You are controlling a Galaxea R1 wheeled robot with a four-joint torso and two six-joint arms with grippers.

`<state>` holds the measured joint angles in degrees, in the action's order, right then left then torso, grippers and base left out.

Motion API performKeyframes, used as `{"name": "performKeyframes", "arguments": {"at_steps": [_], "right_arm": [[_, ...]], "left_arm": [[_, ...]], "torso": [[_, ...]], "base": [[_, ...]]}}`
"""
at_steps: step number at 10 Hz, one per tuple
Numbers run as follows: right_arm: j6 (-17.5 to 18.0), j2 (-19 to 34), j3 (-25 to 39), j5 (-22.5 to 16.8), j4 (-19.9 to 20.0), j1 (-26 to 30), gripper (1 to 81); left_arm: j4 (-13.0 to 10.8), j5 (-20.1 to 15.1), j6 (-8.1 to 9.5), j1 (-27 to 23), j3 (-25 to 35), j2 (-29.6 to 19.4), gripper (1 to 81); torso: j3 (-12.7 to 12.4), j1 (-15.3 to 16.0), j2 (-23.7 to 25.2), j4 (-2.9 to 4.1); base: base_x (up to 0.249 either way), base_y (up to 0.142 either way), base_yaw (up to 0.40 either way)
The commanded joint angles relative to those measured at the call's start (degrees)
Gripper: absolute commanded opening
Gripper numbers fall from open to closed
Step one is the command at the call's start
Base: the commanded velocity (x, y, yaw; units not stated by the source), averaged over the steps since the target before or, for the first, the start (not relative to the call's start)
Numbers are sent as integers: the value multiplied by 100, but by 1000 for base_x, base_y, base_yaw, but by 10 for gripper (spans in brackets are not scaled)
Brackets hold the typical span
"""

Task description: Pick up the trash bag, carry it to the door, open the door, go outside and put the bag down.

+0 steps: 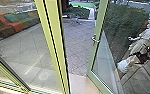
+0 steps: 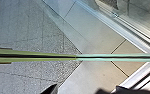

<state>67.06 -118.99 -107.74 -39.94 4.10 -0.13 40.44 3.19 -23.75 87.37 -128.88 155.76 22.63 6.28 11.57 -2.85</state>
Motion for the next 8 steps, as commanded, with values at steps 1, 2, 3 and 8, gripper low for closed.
{"name": "performKeyframes", "arguments": {"at_steps": [1,2,3,8], "right_arm": [[35,637,44,-120,-76,817,811],[35,743,105,-120,-76,816,811],[26,804,140,-120,-76,808,811],[-35,1068,202,-120,-84,694,811]], "left_arm": [[-1,-565,-7,30,108,-71,10],[-1,-565,-7,30,108,-71,10],[-1,-565,-7,22,108,-71,10],[-1,-565,-15,30,152,-71,10]], "torso": [[0,0,0,0],[0,0,0,0],[0,0,0,0],[0,0,0,0]], "base": [[0,0,0],[0,0,0],[0,0,0],[0,0,0]]}}
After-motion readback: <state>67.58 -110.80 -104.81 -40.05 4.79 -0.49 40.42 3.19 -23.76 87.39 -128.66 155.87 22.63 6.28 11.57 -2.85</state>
